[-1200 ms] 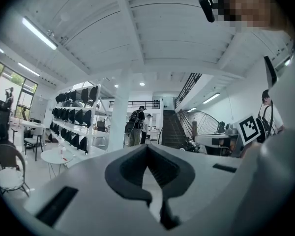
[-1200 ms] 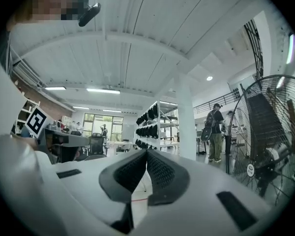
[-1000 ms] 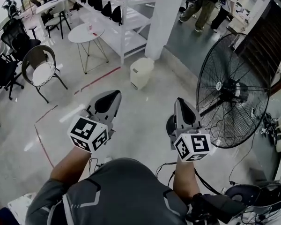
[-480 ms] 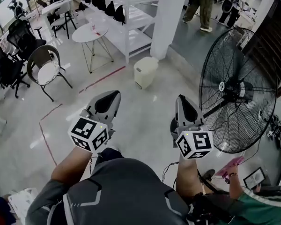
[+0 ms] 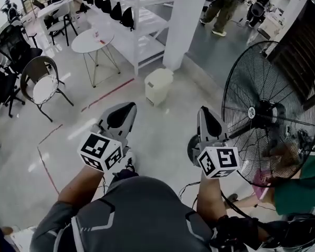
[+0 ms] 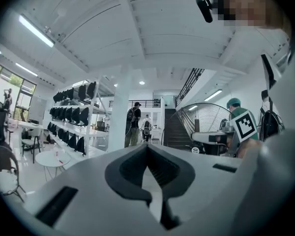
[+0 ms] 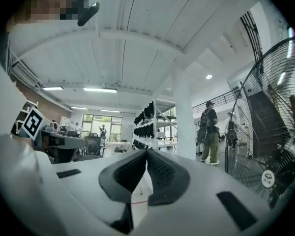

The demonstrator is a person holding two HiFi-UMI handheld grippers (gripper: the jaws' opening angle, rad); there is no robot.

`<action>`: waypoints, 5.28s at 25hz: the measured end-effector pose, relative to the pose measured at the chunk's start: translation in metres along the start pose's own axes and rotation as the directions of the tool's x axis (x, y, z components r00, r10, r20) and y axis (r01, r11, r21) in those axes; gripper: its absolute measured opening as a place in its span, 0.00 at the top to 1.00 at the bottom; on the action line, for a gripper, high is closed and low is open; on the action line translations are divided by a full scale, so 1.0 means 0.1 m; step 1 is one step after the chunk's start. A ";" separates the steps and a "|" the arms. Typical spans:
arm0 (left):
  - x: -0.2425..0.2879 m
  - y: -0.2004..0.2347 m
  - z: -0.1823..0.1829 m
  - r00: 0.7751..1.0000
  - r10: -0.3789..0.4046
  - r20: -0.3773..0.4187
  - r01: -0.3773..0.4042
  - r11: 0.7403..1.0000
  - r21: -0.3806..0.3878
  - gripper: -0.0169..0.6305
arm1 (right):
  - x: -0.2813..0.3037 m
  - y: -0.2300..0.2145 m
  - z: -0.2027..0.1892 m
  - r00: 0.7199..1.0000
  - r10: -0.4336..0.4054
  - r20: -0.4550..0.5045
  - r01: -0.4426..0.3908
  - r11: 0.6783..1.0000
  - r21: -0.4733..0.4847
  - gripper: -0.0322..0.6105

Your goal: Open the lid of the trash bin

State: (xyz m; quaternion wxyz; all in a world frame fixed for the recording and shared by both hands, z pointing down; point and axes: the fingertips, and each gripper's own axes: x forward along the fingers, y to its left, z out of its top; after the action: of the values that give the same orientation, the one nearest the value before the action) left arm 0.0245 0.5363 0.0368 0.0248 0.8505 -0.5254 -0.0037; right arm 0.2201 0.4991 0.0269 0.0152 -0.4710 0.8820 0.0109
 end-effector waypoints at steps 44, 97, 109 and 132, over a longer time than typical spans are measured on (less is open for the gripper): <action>2.57 2.83 0.10 0.994 -0.105 0.000 0.105 0.994 -0.016 0.96 | 3.73 -0.60 -0.23 0.999 -0.017 -0.029 0.017 1.000 -0.009 0.91; 5.46 4.07 -5.30 0.699 -0.224 -0.679 0.209 0.972 -0.106 0.96 | 6.02 -1.77 -5.81 0.815 -0.002 -0.579 0.180 0.951 0.250 0.91; 5.46 4.23 -6.28 0.609 -0.258 -0.750 0.236 0.962 -0.138 0.96 | 6.07 -1.41 -7.05 0.746 0.002 -0.666 0.211 0.948 0.240 0.91; 5.48 4.55 -7.14 0.551 -0.283 -0.785 0.192 0.959 -0.210 0.96 | 6.35 -1.21 -8.39 0.626 -0.066 -0.777 0.345 0.917 0.200 0.91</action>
State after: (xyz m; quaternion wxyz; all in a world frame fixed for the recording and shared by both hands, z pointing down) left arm -0.1138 -0.1299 0.7818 0.3023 0.8191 -0.3356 0.3537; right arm -0.0463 -0.1230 0.8410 -0.2741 -0.5217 0.7348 -0.3359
